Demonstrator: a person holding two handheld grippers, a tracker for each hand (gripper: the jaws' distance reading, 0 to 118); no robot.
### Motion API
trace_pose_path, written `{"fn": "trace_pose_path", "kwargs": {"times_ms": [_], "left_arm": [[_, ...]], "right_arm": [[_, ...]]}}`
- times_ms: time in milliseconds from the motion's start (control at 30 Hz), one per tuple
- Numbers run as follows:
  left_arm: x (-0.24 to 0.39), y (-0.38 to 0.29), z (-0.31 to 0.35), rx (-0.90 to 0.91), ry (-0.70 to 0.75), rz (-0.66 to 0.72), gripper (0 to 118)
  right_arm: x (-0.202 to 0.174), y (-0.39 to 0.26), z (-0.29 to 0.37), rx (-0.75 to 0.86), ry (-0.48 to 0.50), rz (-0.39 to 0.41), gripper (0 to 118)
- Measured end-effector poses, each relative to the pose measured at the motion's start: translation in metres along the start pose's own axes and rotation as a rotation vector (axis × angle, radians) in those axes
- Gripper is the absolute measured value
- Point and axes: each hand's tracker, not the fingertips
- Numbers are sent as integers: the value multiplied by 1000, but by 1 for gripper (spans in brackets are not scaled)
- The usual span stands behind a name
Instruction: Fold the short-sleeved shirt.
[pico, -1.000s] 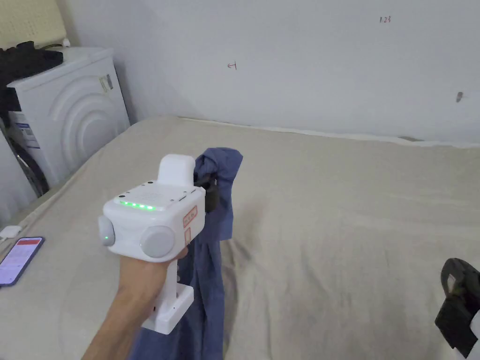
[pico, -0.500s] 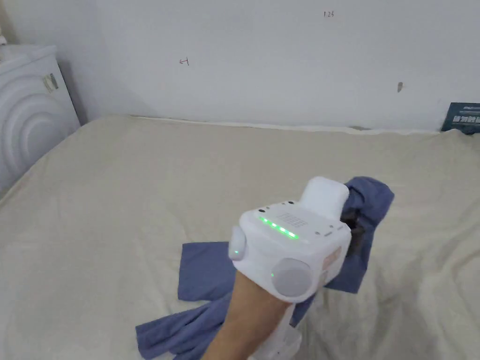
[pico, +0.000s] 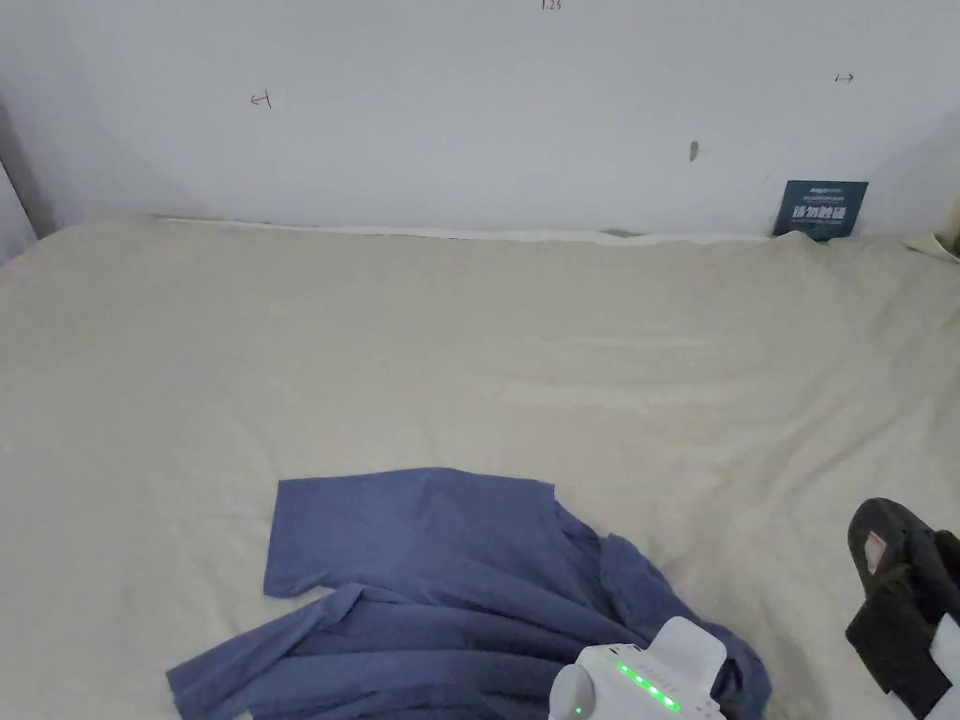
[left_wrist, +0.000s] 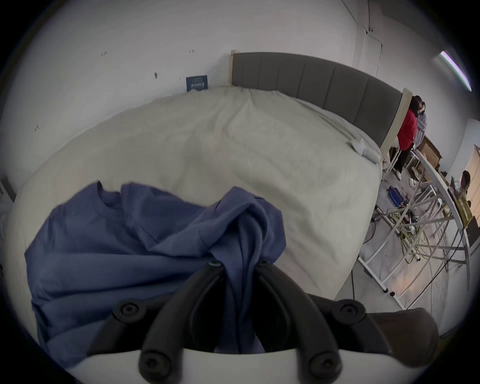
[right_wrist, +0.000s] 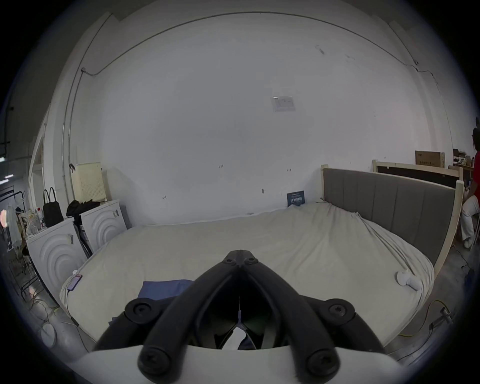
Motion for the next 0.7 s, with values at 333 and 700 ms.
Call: {"fn": "trace_pose_path", "kwargs": {"times_ms": [333,700], "left_arm": [[-38,1,210,558,357,189,117],[-57,-40,410,883,780,297,0]], "right_arm": [[-41,19,17,125,39,96,1],[-103,49,53,221,22,132,1]]}}
